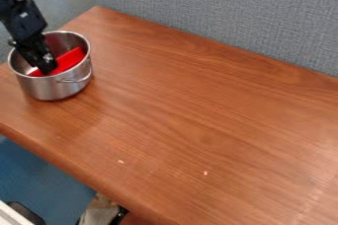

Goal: Put the red object in the metal pot

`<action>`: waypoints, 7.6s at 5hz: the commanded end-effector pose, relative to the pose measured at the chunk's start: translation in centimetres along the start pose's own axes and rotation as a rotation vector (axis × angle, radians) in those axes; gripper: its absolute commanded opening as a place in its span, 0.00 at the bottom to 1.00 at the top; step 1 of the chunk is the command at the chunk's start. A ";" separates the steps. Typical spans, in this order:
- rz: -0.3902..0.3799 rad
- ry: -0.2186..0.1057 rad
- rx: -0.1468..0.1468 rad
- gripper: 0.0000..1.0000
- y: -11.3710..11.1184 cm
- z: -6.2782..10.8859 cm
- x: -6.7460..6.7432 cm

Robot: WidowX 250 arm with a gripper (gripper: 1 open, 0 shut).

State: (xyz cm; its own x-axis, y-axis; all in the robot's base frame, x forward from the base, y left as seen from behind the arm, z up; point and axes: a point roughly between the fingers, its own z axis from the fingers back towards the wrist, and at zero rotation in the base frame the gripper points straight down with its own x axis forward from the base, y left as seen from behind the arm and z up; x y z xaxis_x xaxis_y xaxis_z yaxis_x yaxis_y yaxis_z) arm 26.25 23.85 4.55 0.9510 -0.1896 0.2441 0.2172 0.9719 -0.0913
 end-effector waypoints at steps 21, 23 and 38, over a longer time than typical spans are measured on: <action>0.786 -0.043 0.267 0.00 2.1 0.5 2.0; 0.612 0.079 0.196 1.00 1.3 -0.5 4.1; 0.585 -0.032 0.187 0.00 5.6 -3.3 6.1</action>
State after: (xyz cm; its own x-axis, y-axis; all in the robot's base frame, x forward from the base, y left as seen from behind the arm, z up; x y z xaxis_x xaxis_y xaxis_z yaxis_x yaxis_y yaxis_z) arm 33.78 27.37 1.59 0.8992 0.3830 0.2117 -0.3789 0.9234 -0.0612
